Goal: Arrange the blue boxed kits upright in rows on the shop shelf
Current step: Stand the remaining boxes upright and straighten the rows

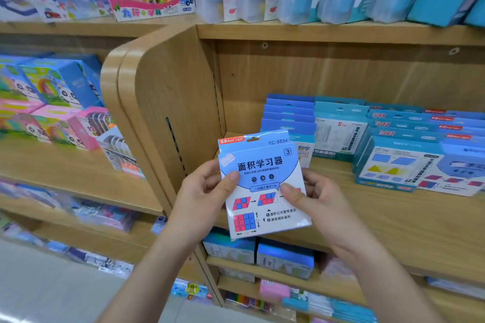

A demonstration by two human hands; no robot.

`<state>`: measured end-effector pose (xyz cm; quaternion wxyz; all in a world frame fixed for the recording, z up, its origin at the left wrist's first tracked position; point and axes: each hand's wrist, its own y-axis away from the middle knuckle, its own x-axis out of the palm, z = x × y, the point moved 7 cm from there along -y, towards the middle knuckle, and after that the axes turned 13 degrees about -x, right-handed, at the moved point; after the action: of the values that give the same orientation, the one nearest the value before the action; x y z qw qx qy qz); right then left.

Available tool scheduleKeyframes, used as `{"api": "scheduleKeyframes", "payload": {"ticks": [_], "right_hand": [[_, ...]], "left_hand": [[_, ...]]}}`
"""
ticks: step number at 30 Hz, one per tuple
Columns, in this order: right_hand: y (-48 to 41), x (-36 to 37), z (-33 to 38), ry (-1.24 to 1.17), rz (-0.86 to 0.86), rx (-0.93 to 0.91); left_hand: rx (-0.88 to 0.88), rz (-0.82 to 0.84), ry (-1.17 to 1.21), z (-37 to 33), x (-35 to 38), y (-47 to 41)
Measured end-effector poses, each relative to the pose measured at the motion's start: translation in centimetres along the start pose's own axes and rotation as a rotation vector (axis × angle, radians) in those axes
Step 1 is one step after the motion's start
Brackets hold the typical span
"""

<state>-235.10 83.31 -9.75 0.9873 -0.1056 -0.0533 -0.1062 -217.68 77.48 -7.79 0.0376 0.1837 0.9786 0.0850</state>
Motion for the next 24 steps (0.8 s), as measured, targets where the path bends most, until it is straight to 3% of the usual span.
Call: {"api": "scheduleKeyframes", "payload": {"ticks": [8,12,14,17,24], "right_hand": [[2.7,-4.3,0.5,0.126,-0.125,0.004],[4.7,-9.3,2.7,0.734,-0.332,-0.163],[5.8,-11.2,3.8,0.823,-0.359,-0.210],[7.3,-13.8,4.6,0.775,-0.337,-0.176],[9.2,-21.8,5.7,0.342,-0.381,-0.132]], "left_hand": [[-0.012,0.112,-0.038,1.1,4.6,-1.2],[-0.008,0.121,-0.080,1.8,8.3,-2.0],[0.009,0.124,-0.082,2.0,10.3,-2.2],[0.045,0.145,-0.146,1.8,13.9,-2.0],[0.141,0.222,-0.231,0.6,22.8,-0.8]]}}
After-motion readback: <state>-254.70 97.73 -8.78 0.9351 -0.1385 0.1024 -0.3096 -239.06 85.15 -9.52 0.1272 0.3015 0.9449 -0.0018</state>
